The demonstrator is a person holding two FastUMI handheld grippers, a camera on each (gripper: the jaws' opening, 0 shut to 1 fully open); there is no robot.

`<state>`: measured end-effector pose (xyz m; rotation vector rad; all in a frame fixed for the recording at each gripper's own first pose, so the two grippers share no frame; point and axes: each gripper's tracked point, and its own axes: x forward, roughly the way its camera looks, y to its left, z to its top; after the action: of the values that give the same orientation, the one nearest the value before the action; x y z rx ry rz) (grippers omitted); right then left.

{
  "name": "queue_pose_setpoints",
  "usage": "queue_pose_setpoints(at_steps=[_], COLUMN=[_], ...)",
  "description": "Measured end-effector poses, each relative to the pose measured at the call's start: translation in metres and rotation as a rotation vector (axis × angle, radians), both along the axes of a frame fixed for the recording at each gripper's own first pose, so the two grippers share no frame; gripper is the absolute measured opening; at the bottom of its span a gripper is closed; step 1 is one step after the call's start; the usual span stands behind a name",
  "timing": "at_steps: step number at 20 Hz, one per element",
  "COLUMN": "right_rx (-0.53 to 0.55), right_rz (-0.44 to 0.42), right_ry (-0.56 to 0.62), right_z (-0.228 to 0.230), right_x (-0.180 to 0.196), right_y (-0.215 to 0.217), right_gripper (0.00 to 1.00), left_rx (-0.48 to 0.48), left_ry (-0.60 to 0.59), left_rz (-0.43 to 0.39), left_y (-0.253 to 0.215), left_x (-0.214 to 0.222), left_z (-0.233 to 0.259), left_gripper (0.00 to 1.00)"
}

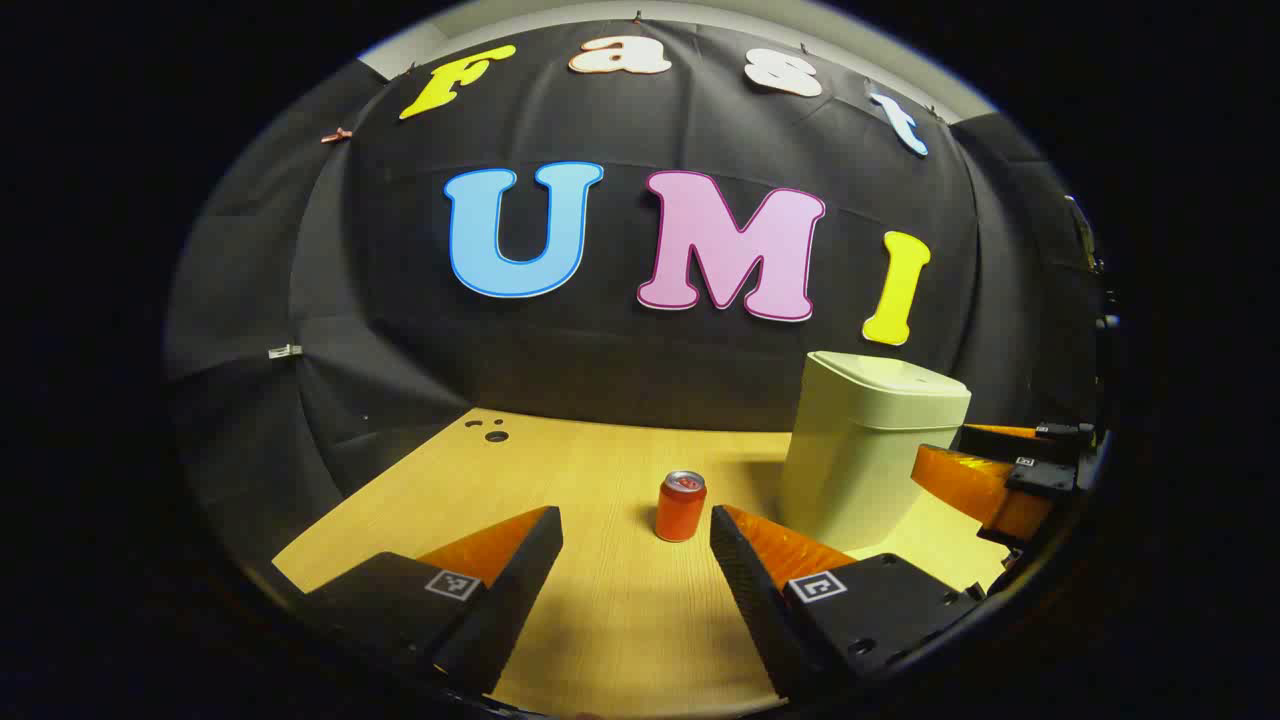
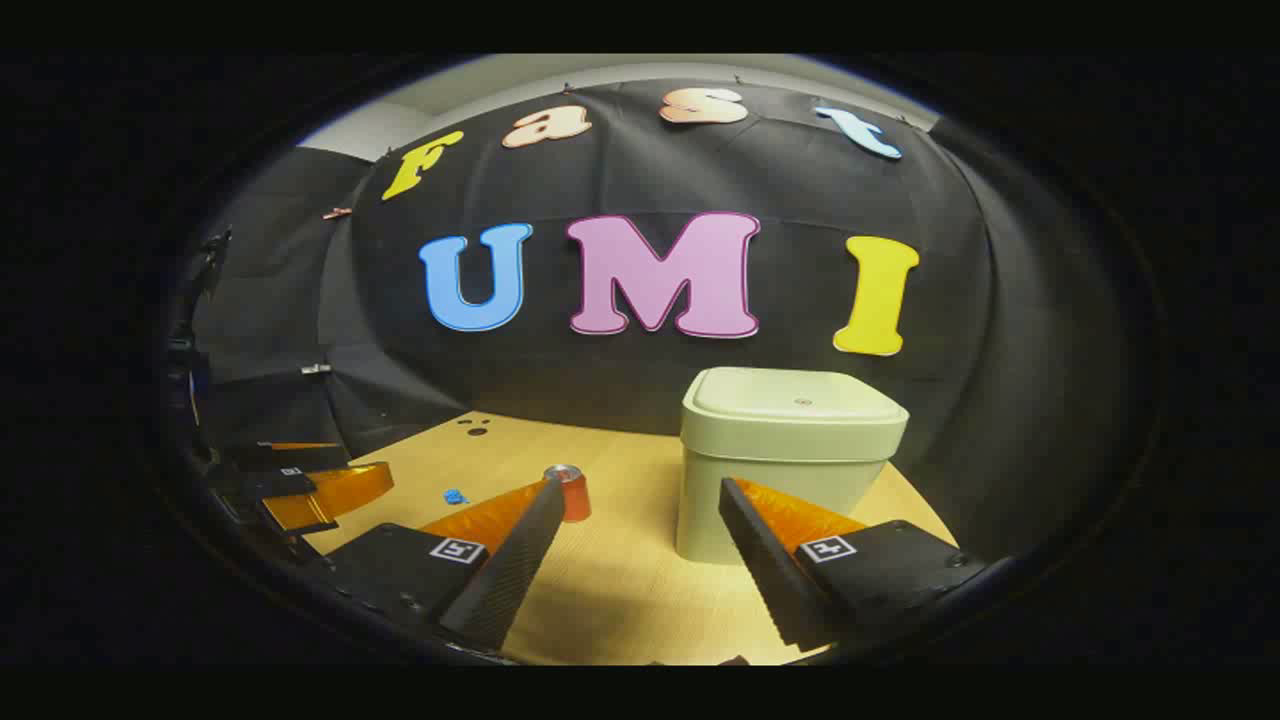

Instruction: Press the lid of the desktop garbage bin to open it, pick up the crumpled paper on the desktop and throw it into the bin, then pick up the pop can on the desktop and drop it into the bin, and finally close the garbage bin lid.

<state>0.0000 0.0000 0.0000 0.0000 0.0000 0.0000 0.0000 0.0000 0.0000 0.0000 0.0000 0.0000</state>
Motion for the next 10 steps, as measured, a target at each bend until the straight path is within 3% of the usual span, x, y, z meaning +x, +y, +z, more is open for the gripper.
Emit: queue_pose_setpoints(at_steps=[10], right_rx=[0.019], right_rz=[-0.02], right_ry=[0.02], right_z=[-0.0069], right_x=[-0.0032], right_y=[-0.0036], right_gripper=[0.98], left_rx=[0.016], left_ry=[0.028], left_rz=[0.008], left_y=[0.007], left_x=[-0.0013], left_z=[-0.0106], left_gripper=[0.96])
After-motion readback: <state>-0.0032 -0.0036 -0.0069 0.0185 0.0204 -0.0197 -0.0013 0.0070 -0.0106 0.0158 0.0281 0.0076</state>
